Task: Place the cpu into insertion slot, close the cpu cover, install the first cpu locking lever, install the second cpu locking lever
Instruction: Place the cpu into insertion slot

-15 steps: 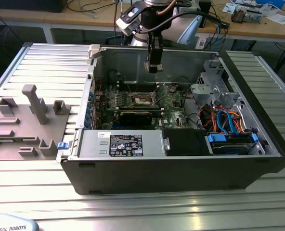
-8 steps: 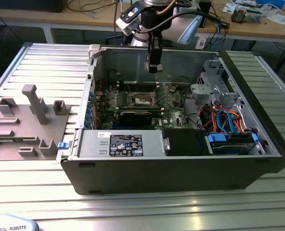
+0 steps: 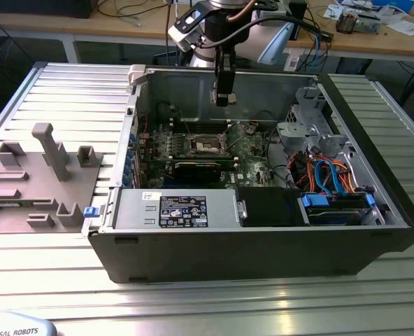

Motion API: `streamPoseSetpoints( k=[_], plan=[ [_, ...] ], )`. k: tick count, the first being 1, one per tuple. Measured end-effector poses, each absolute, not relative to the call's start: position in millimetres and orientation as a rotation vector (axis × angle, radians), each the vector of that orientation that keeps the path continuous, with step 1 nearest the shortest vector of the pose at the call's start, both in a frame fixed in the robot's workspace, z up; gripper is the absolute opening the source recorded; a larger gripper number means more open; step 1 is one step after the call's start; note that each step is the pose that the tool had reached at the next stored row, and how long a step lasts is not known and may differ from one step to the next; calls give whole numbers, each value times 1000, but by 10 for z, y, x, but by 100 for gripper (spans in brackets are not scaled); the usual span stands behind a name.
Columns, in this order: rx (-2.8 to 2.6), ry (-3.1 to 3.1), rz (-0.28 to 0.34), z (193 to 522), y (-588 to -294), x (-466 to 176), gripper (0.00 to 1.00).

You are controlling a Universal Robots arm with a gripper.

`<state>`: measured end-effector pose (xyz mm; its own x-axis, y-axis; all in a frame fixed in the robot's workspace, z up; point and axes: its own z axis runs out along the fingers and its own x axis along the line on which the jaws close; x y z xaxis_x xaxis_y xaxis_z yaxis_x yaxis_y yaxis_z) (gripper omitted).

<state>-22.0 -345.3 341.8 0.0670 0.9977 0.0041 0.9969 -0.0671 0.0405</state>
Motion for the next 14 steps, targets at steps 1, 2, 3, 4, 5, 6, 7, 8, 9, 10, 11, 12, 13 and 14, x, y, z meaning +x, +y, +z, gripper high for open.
streamPoseSetpoints(
  k=[1,2,3,4,5,6,7,8,9,10,11,12,13,14],
  plan=[
    [2276,2126,48,3418,-3453,-220,54],
    [2277,2125,48,3418,-3453,-220,54],
    [2278,2123,48,3418,-3453,-220,54],
    [2279,2122,48,3418,-3453,-220,54],
    [2281,2121,48,3418,-3453,-220,54],
    [2282,2120,48,3418,-3453,-220,54],
    [2283,2118,48,3418,-3453,-220,54],
    [2284,2117,48,3418,-3453,-220,54],
    [2285,2116,48,3418,-3453,-220,54],
    [2286,2115,48,3418,-3453,-220,54],
    [2288,2113,47,3418,-3453,-220,54],
    [2291,2109,47,3418,-3453,-220,54],
    [2292,2108,47,3418,-3453,-220,54],
    [2294,2107,47,3418,-3453,-220,54]
  ],
)
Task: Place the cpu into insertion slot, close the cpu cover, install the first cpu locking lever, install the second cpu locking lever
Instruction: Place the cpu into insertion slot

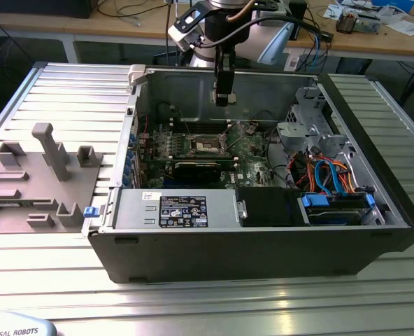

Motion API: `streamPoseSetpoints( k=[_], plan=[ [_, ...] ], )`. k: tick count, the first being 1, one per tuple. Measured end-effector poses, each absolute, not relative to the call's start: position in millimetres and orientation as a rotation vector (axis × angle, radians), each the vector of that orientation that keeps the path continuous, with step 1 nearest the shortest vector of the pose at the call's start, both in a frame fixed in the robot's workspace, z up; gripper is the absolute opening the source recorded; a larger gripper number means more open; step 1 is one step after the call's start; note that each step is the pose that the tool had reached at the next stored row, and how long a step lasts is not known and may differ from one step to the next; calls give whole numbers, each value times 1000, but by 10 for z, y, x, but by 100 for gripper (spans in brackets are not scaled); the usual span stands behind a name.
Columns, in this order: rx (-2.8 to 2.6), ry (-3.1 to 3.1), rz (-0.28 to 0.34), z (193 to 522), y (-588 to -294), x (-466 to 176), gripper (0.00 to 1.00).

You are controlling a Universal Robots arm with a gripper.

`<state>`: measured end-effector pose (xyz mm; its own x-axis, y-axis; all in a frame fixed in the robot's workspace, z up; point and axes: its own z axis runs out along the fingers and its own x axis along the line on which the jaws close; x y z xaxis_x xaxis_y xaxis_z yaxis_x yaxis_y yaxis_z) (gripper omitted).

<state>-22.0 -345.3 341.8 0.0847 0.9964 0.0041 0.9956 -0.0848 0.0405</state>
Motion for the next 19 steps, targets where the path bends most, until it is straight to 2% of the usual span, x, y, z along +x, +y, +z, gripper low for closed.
streamPoseSetpoints(
  k=[19],
  plan=[
    [2315,2082,47,3418,-3453,-220,54]
  ],
)
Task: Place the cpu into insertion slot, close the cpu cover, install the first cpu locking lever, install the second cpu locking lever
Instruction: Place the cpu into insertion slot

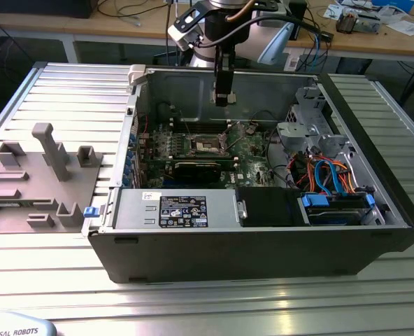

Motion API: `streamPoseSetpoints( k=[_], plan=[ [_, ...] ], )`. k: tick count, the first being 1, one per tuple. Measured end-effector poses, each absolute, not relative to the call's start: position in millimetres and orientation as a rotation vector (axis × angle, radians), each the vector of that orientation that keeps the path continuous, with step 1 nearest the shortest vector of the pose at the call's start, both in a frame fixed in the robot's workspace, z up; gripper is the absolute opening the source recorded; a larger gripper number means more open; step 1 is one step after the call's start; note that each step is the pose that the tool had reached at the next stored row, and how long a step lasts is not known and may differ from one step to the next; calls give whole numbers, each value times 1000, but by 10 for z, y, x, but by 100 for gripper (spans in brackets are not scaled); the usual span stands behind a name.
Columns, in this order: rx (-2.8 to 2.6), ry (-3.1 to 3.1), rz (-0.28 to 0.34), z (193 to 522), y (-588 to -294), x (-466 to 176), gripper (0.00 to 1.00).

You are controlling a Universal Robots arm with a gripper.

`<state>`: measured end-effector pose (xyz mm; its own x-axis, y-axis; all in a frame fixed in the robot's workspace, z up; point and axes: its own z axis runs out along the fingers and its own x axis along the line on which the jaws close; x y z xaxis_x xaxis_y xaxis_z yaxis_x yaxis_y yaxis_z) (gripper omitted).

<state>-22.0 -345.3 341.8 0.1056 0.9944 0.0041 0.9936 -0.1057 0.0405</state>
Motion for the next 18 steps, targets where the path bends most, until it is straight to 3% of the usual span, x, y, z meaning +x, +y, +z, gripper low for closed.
streamPoseSetpoints(
  k=[18],
  plan=[
    [2328,2068,46,3382,-3455,-220,54]
  ],
)
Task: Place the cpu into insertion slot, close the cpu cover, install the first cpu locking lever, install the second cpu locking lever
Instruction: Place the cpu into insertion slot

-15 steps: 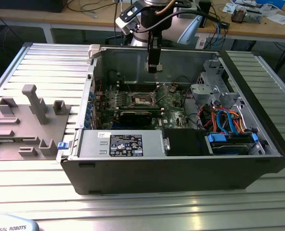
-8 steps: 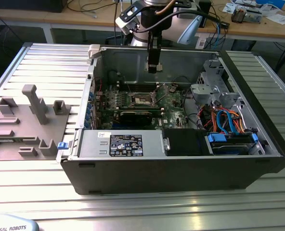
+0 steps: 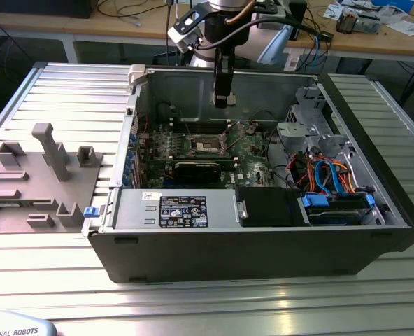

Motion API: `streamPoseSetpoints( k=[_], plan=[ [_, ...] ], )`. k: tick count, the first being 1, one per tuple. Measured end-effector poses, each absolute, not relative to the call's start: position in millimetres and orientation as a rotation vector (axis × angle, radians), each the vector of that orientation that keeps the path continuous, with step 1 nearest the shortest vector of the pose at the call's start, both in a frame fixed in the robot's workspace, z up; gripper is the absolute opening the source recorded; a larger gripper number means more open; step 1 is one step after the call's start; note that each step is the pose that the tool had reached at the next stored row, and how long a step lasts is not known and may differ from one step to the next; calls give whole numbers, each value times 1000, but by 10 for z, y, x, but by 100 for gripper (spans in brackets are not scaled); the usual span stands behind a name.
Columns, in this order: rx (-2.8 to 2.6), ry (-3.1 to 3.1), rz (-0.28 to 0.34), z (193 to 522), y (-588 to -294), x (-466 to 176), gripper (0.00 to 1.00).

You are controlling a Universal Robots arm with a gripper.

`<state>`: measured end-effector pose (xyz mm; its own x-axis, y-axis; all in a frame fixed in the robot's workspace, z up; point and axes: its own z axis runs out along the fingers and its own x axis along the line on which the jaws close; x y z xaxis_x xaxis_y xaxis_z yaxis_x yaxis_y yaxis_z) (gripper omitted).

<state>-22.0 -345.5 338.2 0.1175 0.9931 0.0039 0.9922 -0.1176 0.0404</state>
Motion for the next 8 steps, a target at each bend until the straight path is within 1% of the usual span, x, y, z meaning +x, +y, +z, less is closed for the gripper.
streamPoseSetpoints(
  k=[8],
  plan=[
    [2328,2068,47,3372,-3455,-220,54]
  ],
)
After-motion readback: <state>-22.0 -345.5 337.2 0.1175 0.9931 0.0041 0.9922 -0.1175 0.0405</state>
